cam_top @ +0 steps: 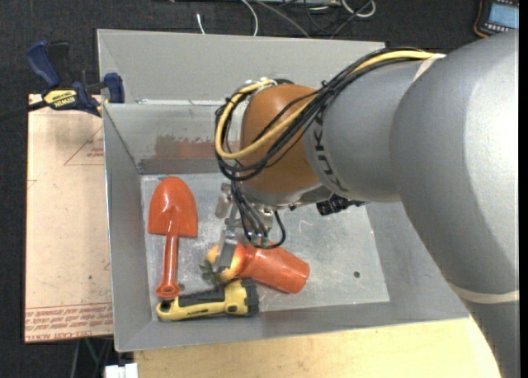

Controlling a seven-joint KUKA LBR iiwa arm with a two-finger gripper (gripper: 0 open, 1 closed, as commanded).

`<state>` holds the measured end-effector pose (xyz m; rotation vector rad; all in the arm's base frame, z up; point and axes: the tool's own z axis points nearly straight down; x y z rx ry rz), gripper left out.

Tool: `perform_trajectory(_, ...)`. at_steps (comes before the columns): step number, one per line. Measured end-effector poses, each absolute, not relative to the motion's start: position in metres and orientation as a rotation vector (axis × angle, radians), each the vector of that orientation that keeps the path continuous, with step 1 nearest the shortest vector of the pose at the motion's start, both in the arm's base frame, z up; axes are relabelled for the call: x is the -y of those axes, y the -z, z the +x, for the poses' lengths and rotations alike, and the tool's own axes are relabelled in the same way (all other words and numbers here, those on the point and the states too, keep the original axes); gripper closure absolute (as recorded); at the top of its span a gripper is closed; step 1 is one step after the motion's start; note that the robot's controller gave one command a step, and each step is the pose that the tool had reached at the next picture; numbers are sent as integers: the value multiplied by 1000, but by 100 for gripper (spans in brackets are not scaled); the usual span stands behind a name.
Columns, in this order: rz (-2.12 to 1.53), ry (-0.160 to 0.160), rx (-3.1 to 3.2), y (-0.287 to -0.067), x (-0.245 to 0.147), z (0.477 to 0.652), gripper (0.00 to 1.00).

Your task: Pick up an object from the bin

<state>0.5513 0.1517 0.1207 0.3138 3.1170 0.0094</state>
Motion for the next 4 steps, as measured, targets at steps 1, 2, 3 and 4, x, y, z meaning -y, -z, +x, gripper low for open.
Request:
perform_trajectory(1, 61, -3, -3130, -135, -197, 518, 0)
perform_trajectory(2, 139, -3, -3134, -253, -132, 541, 100)
perform_trajectory(3, 138, -2, -3135, -253, -132, 540, 100)
perform_trajectory(4, 30, 0, -3146, -182, -125, 483, 100)
